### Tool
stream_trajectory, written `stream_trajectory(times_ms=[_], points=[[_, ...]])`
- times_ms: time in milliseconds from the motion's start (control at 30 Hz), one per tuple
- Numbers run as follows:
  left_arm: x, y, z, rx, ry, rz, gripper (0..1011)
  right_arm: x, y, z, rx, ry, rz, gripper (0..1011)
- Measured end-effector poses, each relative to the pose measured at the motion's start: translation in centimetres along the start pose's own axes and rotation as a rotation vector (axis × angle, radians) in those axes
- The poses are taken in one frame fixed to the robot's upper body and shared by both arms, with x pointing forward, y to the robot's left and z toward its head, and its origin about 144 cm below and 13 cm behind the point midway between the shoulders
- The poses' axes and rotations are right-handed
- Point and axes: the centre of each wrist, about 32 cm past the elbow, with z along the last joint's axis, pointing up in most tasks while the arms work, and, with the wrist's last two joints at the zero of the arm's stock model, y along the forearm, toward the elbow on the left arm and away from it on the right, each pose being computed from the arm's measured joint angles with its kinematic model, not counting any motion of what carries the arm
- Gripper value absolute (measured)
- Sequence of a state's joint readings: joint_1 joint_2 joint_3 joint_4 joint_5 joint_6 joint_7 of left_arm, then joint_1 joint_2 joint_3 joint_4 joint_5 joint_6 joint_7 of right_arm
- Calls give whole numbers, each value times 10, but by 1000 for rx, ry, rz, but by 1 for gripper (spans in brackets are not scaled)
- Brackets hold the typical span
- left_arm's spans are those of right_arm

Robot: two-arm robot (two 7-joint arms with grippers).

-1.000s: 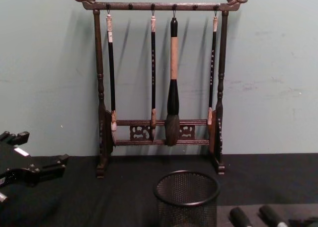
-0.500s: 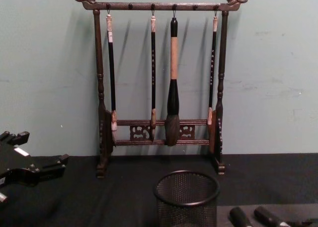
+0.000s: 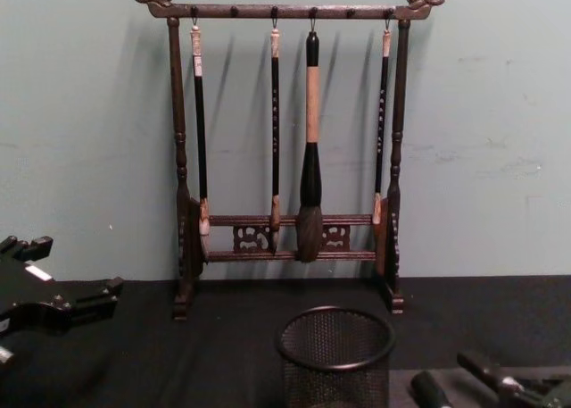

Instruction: Pick up the water-based marker from the table and place it into the pen holder.

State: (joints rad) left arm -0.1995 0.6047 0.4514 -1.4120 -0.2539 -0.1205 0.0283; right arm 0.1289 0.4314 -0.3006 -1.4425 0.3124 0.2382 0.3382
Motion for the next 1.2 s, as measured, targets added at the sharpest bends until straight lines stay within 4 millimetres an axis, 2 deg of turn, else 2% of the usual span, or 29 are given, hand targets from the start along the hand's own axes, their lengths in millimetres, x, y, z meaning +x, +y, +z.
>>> stream_trajectory(times_ms=[733,1200], points=[[0,0,0,0,0,0,1009,3,-9,-12,269,30,52,197],[0,0,0,0,0,0,1009,3,-10,-13,341,33,87,197]])
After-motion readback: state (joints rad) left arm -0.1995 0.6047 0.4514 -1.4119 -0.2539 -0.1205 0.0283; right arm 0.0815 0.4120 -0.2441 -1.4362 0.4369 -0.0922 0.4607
